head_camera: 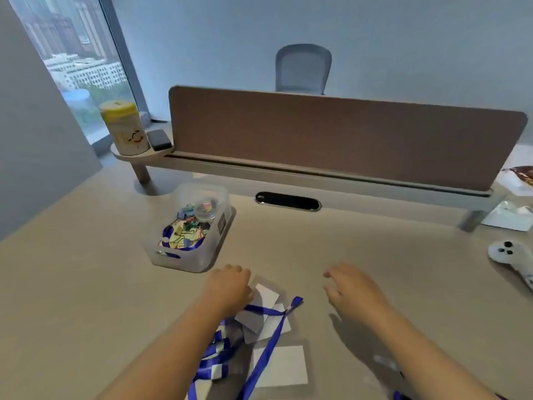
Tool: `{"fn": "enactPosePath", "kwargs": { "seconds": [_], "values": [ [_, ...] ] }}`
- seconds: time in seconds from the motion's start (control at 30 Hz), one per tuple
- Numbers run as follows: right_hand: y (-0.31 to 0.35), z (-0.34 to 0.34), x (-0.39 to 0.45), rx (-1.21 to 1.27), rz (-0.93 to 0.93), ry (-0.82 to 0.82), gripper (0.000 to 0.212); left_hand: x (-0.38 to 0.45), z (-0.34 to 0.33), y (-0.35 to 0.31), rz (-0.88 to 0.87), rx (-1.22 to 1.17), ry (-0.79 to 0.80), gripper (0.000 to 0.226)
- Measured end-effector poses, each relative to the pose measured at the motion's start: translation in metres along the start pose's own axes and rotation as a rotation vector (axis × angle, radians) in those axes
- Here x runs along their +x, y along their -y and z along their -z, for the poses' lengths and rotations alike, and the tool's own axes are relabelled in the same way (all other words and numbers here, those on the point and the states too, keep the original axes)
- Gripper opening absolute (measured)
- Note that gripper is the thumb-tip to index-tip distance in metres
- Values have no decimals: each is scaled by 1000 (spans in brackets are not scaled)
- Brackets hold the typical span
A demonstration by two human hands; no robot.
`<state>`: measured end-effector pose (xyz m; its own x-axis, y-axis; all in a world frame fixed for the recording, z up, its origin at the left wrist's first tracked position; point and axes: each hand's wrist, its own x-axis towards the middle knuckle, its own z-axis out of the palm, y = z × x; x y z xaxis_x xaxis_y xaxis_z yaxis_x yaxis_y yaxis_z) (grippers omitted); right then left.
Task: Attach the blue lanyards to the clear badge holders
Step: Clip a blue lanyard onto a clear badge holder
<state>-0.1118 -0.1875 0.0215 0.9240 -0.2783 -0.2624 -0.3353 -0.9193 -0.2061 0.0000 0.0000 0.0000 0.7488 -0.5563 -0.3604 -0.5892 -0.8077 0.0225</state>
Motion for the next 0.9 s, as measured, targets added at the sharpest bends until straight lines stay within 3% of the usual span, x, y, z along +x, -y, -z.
{"fn": "enactPosePath", "kwargs": {
  "seconds": [0.2,0.43,0.57,0.73,0.9],
  "values": [
    [-7,-44,10,74,-27,58,38,28,-29,-12,150,-176,67,35],
    [-9,-60,18,56,-62,72,35,56,-46,-26,365,-252,67,56],
    [-8,-57,22,76,-68,60,36,65,-44,-23,464,-507,167,39],
    [-1,-48,30,217,-81,-10,37,63,-17,-17,228,-863,-86,12],
    [18,-30,41,513,-98,-103,40,50,33,-10,17,-1096,-127,17]
  ]
}}
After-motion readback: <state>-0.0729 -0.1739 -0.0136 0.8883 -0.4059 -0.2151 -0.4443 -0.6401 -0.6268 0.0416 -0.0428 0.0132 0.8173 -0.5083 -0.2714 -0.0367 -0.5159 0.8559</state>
